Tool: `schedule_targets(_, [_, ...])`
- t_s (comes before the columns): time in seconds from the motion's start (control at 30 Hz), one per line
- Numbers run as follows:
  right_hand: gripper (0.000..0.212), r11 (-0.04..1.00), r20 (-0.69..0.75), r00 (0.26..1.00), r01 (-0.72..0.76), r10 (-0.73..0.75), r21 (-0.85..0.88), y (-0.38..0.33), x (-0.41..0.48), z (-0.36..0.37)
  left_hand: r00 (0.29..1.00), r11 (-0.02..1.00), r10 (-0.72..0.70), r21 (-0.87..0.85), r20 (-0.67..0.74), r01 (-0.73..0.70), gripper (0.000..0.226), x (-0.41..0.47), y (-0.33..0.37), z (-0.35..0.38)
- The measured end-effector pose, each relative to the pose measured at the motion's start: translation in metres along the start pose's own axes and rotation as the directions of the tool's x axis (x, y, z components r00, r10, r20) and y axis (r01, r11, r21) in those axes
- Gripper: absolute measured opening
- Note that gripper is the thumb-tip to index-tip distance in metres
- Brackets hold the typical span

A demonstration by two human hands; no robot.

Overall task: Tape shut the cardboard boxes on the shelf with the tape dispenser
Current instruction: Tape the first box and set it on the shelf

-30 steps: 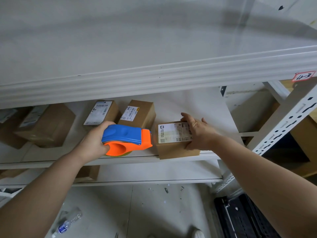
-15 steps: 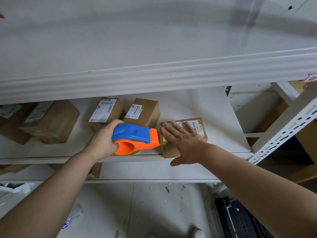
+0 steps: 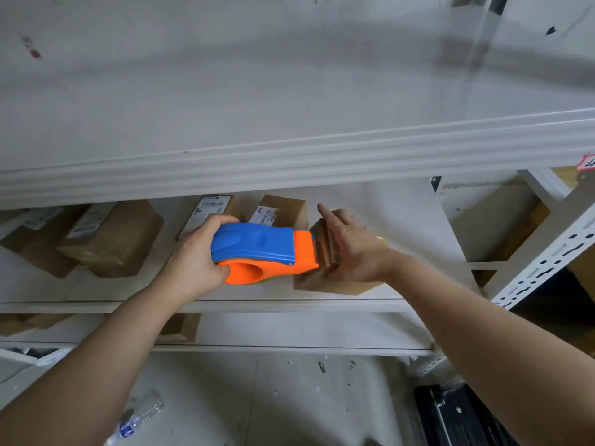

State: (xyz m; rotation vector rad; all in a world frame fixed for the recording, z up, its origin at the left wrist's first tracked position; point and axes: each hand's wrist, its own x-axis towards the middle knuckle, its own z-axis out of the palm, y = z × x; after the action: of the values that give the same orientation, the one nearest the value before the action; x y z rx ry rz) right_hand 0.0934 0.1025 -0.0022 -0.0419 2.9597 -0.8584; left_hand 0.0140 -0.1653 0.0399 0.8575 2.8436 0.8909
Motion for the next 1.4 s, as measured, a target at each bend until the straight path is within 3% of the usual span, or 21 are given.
schedule_targets(0.1, [0.121,0.916,0.004,0.997,-0.068,0.073,0.395,0.02,-0.012,-0.012,0.993,0.996,0.082,0.041,-0.089,-0.079,0.071,0.01,0.029,-0.009])
schedule_targets(0.2, [0.122,0.843,0.106,0.983,-0.185,0.152,0.505,0.041,-0.027,-0.004,0.989,0.989,0.14,0.06,-0.045,-0.137,0.075,0.021,0.058,0.006])
schedule_targets(0.33, [0.142,0.942,-0.001,0.993,-0.108,0.115,0.316,0.039,-0.028,-0.008,0.99,0.988,0.142,-0.054,-0.018,-0.143,0.071,0.029,0.071,0.031])
schedule_targets(0.4, [0.141,0.969,-0.007,0.997,-0.07,0.074,0.237,0.035,-0.025,-0.011,0.993,0.991,0.11,-0.075,-0.038,-0.112,0.074,0.035,0.07,0.033])
schedule_targets(0.57, [0.13,0.974,-0.064,0.995,-0.066,0.082,0.219,0.044,-0.031,-0.009,0.996,0.996,0.088,-0.021,-0.004,-0.088,0.073,0.033,0.059,0.012])
schedule_targets(0.8, [0.127,0.975,-0.062,0.996,-0.055,0.07,0.215,0.046,-0.031,-0.009,0.997,0.998,-0.054,-0.032,-0.05,0.052,0.069,0.003,0.012,-0.033])
schedule_targets(1.23, [0.128,0.98,-0.055,0.997,-0.037,0.048,0.197,0.048,-0.03,-0.005,0.997,0.998,-0.059,-0.009,-0.057,0.059,0.058,-0.008,-0.001,0.008])
schedule_targets(1.33, [0.124,0.995,-0.013,0.997,-0.07,0.071,0.076,0.039,-0.033,-0.011,0.994,0.997,-0.073,-0.025,-0.081,0.071,0.058,-0.008,-0.003,0.016])
schedule_targets(1.4, [0.117,0.979,-0.028,1.0,-0.018,0.012,-0.202,0.024,-0.036,-0.007,0.994,0.997,-0.078,-0.023,-0.083,0.076,0.057,-0.007,-0.003,0.015])
